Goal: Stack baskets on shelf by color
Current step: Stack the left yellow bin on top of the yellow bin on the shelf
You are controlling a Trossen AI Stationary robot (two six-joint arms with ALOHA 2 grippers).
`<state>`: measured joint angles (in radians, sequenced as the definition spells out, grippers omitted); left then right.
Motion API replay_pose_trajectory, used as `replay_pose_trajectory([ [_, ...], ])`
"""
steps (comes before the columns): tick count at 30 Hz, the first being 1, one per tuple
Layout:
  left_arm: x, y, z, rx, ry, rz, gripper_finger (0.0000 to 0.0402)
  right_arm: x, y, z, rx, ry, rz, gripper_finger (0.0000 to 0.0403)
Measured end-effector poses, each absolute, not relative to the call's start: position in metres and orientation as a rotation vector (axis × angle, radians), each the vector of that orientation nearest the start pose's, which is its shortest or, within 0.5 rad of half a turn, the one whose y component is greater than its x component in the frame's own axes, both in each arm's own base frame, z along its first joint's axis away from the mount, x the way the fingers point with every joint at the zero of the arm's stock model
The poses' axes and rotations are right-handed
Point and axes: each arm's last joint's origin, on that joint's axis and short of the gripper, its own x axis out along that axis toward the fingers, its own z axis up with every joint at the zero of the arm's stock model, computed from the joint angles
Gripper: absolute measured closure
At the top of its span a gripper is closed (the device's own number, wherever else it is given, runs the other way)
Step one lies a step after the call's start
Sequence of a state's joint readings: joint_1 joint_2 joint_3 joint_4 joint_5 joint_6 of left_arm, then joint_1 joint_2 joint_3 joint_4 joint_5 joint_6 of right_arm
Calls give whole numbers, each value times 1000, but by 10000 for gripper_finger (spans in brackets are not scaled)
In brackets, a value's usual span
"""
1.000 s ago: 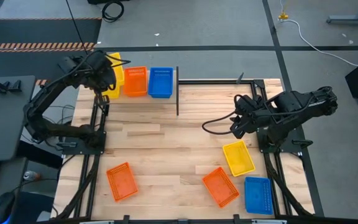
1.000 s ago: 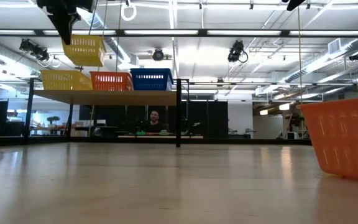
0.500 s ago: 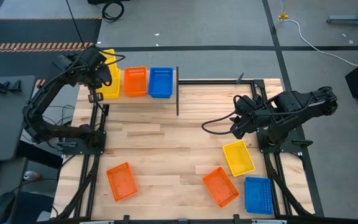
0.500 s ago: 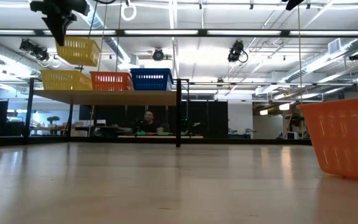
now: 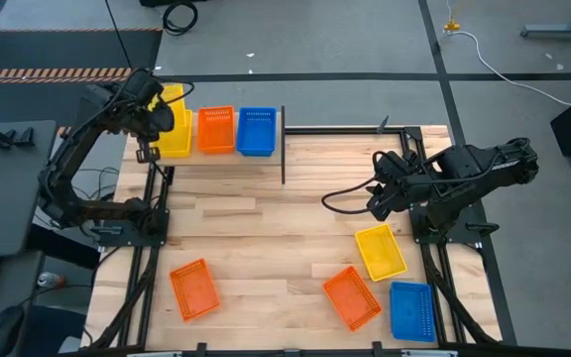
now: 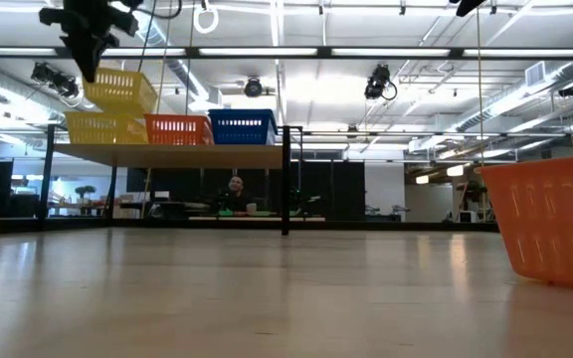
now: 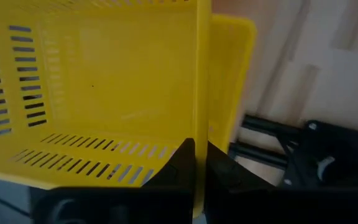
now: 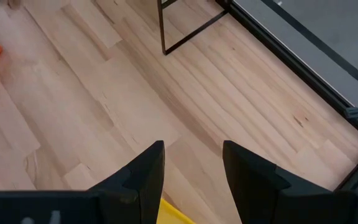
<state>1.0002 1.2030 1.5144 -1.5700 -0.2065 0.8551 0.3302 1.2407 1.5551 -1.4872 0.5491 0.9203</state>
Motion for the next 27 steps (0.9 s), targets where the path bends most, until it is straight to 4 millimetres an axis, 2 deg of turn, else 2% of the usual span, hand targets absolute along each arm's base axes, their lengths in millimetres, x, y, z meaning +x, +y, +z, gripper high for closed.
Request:
replay_pose_trajectory([
  [5, 87, 147, 359, 84, 1611, 342, 390, 180, 46, 401, 337, 867, -634, 233],
  [8, 90, 146, 350, 86, 1632, 306, 390, 180, 46, 400, 348, 881, -620, 233],
  [17, 92, 144, 351, 140, 1632, 280, 377, 180, 46, 401, 345, 873, -628, 233],
  [27, 94, 146, 351, 79, 1592, 379, 354, 180, 46, 401, 362, 867, -637, 233],
])
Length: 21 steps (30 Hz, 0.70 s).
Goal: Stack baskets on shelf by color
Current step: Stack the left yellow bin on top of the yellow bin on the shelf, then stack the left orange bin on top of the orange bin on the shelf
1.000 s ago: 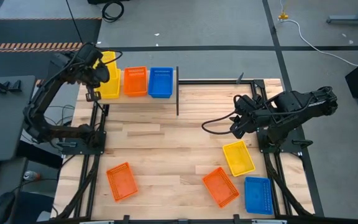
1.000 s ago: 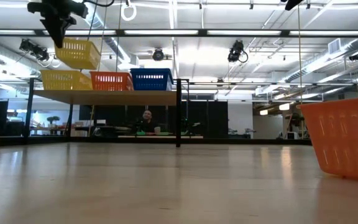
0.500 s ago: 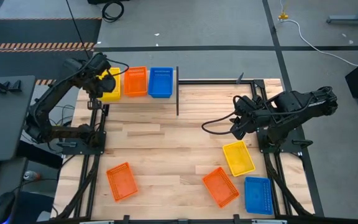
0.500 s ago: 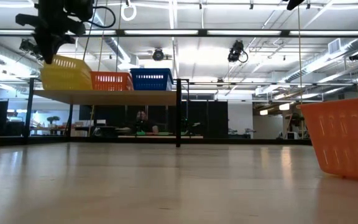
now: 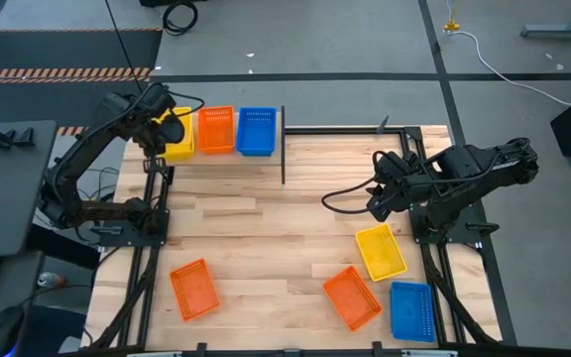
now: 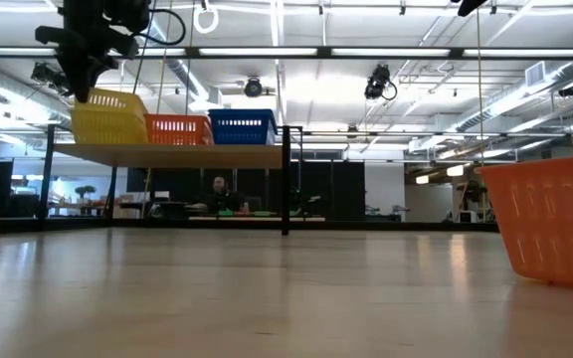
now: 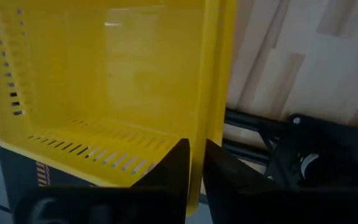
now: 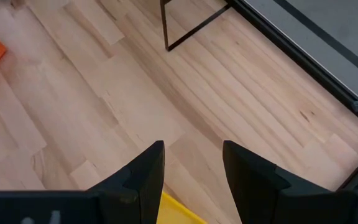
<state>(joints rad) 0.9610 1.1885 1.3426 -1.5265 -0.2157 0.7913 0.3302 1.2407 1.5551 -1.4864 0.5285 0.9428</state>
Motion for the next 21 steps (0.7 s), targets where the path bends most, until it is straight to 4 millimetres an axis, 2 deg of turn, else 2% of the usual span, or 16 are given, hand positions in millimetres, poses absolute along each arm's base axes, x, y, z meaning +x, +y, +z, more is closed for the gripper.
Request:
replay_pose_trajectory([
  [8, 96, 146, 351, 53, 1573, 420, 325, 180, 46, 401, 358, 867, -638, 233],
  [17, 96, 147, 352, 52, 1566, 429, 243, 179, 46, 400, 355, 871, -639, 233],
  [21, 94, 145, 353, 35, 1577, 510, 212, 178, 46, 400, 349, 878, -642, 233],
])
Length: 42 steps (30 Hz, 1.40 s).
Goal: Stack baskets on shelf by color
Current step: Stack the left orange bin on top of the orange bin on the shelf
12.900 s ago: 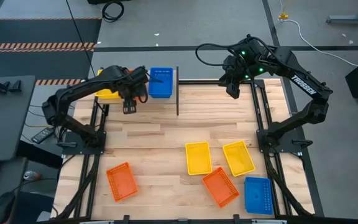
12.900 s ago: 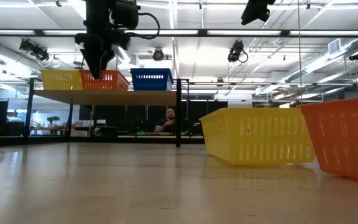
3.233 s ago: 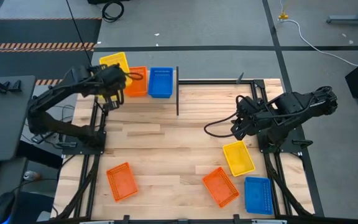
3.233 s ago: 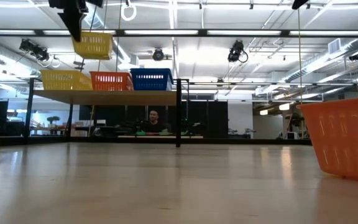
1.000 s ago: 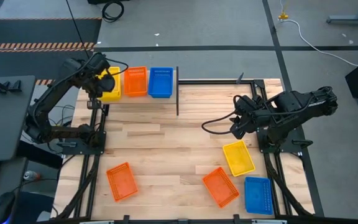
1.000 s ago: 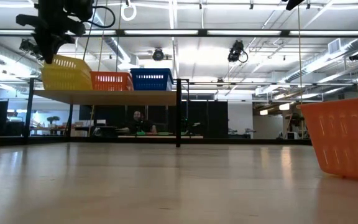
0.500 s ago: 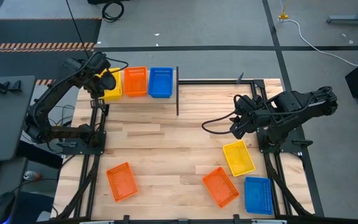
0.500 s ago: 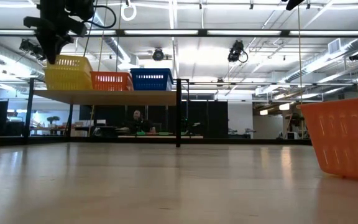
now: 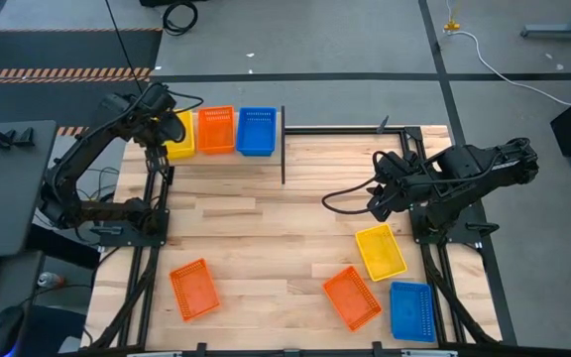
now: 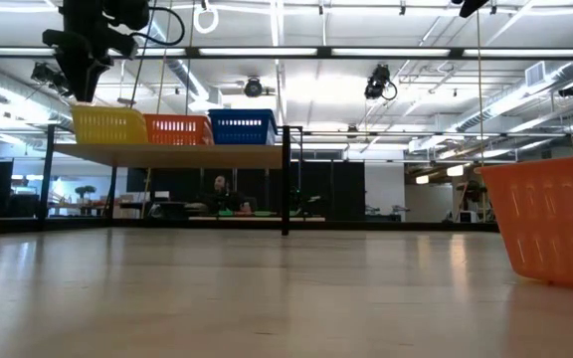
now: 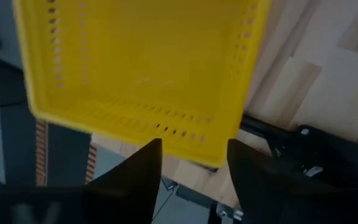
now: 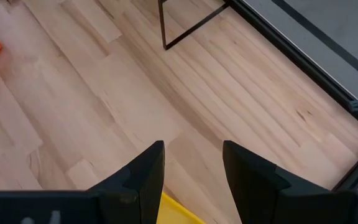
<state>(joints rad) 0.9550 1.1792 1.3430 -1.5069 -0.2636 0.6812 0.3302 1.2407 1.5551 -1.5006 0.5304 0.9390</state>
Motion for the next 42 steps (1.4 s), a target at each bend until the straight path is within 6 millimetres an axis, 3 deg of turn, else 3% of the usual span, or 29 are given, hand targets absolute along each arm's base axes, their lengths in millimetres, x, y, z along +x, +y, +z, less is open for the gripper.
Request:
replay_pose_trajectory([
  [11, 86, 112, 369, -17, 1407, 616, 208, 176, 44, 399, 293, 897, -657, 233],
  [19, 99, 81, 376, -177, 1197, 639, 211, 177, 44, 400, 253, 887, -647, 233],
  [25, 125, 62, 383, -217, 986, 546, 230, 189, 52, 403, 268, 875, -454, 233],
  [29, 145, 49, 393, -260, 798, 488, 247, 195, 56, 392, 273, 920, -373, 233],
  [36, 171, 21, 406, -307, 582, 382, 275, 189, 78, 366, 351, 1108, -204, 233],
  [42, 212, -7, 407, -259, 473, 295, 285, 175, 102, 358, 385, 1146, -165, 233],
])
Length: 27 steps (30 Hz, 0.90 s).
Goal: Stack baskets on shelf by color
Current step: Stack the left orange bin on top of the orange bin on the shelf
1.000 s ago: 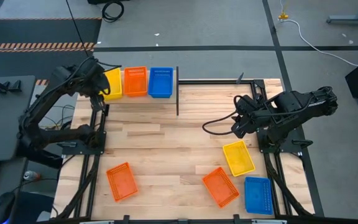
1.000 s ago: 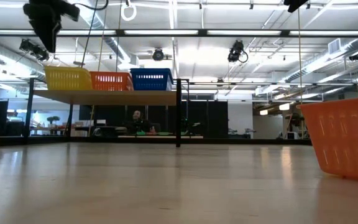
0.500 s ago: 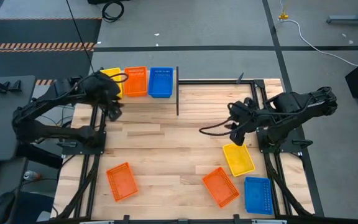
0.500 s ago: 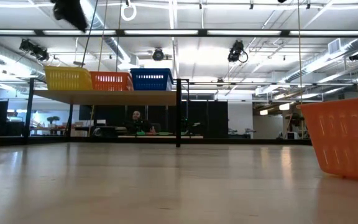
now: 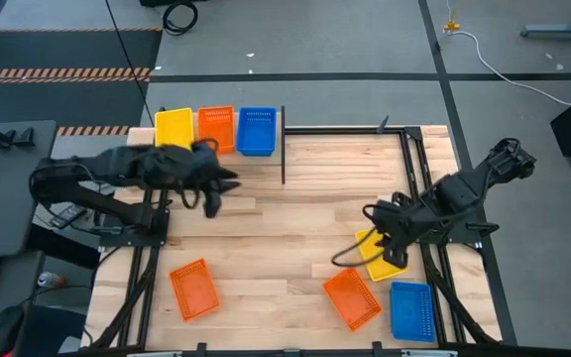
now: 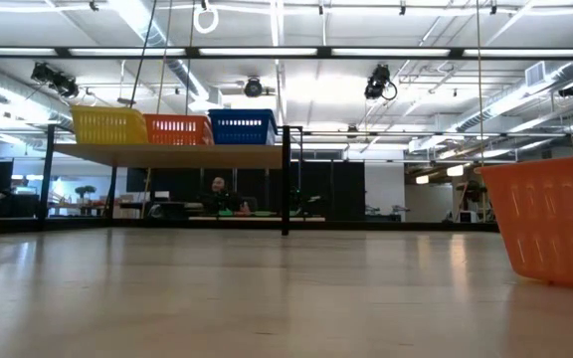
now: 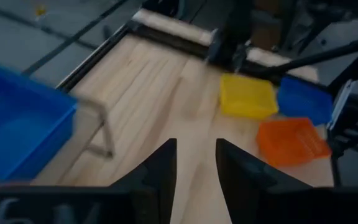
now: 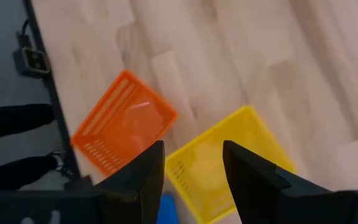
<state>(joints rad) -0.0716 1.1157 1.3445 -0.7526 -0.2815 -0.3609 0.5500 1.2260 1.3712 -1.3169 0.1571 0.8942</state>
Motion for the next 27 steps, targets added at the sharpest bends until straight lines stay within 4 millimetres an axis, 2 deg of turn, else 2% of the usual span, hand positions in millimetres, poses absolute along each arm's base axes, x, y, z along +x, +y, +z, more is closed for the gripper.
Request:
replay_pose_trajectory([
  [7, 263, -43, 387, -245, 426, 299, 285, 157, 121, 344, 486, 1162, -231, 233],
  [11, 291, -59, 382, -258, 308, 318, 285, 153, 131, 330, 578, 1135, -307, 233],
  [15, 315, -65, 381, -217, 154, 419, 285, 158, 137, 313, 681, 1066, -374, 233],
  [19, 324, -62, 388, -196, 47, 427, 285, 161, 134, 302, 772, 1077, -448, 233],
  [24, 325, -59, 390, -174, 36, 426, 284, 163, 130, 297, 831, 1047, -533, 233],
  [27, 325, -58, 391, -184, 42, 362, 282, 165, 127, 297, 848, 1017, -559, 233],
])
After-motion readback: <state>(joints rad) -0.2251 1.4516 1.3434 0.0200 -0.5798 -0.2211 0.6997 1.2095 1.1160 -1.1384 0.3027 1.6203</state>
